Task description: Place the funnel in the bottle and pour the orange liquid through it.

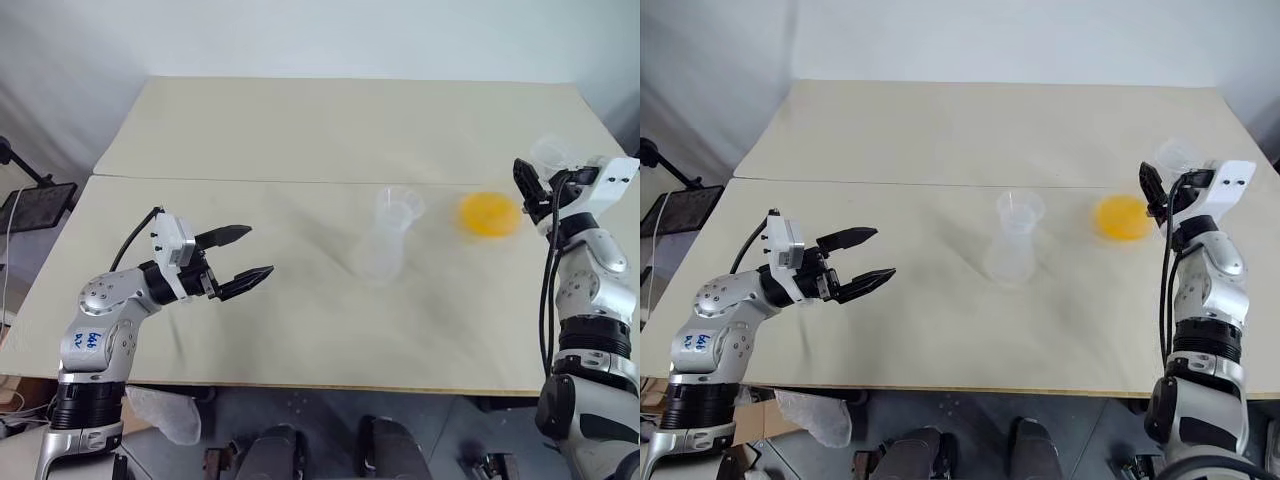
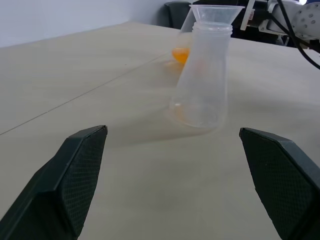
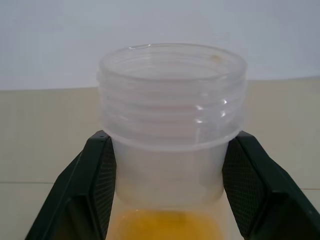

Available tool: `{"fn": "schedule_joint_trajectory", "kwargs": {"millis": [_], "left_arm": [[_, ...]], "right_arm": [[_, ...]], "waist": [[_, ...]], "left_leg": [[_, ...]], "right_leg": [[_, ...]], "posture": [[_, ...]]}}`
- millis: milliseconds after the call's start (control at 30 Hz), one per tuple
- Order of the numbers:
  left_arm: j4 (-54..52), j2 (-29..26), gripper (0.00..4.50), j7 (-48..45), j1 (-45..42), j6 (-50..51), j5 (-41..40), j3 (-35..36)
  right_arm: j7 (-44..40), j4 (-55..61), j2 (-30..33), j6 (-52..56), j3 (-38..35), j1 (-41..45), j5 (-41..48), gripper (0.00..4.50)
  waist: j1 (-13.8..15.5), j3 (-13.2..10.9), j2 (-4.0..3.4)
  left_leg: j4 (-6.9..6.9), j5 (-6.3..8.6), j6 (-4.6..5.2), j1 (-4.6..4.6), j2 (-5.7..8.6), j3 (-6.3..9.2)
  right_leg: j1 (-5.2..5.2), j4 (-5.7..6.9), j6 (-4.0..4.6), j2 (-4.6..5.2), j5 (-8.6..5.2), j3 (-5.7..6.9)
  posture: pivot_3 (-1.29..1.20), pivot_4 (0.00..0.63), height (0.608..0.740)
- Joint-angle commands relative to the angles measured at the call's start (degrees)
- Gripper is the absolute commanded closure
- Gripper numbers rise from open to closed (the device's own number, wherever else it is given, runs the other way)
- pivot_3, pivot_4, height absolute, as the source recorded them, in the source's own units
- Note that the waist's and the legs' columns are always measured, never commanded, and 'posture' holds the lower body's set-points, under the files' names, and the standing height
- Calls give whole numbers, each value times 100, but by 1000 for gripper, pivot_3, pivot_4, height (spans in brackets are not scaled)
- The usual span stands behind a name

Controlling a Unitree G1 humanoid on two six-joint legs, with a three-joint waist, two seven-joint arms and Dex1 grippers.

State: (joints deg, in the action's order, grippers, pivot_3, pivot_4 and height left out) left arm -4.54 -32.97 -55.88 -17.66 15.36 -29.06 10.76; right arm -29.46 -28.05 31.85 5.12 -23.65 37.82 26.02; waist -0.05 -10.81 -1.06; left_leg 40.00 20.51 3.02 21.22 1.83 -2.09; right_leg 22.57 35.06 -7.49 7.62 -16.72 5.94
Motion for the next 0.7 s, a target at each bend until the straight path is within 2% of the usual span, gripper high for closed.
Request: {"fn": "schedule_joint_trajectory", "kwargs": {"millis": [33, 267, 433, 633, 700], "left_arm": [[-245, -23, 0, 5, 26, -59, -113, 50], [-252, -39, 0, -4, 47, -46, -117, 53], [-213, -39, 0, -15, -1, -62, -92, 32], [-134, -31, 0, -28, -93, -96, -56, 3], [-126, -25, 0, -25, -101, -102, -52, -3]], "right_arm": [[34, 969, 22, 460, -112, -269, 324, 1951], [296, 1535, 81, 1029, -62, -626, 241, 1951], [339, 1637, -21, 1011, -56, -676, 216, 1951], [212, 1648, -103, 1131, 22, -586, 337, 16], [256, 1609, -113, 1078, 26, -542, 301, 16]], "waist": [[0, 0, 0], [-8, 0, 0], [-8, 0, 0], [-6, 0, 0], [-7, 0, 0]], "left_leg": [[0, 0, 0, 0, 0, 1], [0, 0, 0, -2, -1, -2], [-1, 0, -1, -2, 1, -3], [0, 0, -1, -3, 0, -3], [-1, 0, -1, -3, 0, -3]], "right_leg": [[0, -1, 0, 1, 0, 0], [1, 0, 0, -3, 0, 2], [0, 0, 0, -3, 0, 2], [0, 0, 0, -4, 0, 3], [0, 0, 0, -4, 0, 3]], "posture": [[0, 150, 740], [0, 150, 740], [0, 150, 740], [0, 150, 740], [0, 150, 740]]}}
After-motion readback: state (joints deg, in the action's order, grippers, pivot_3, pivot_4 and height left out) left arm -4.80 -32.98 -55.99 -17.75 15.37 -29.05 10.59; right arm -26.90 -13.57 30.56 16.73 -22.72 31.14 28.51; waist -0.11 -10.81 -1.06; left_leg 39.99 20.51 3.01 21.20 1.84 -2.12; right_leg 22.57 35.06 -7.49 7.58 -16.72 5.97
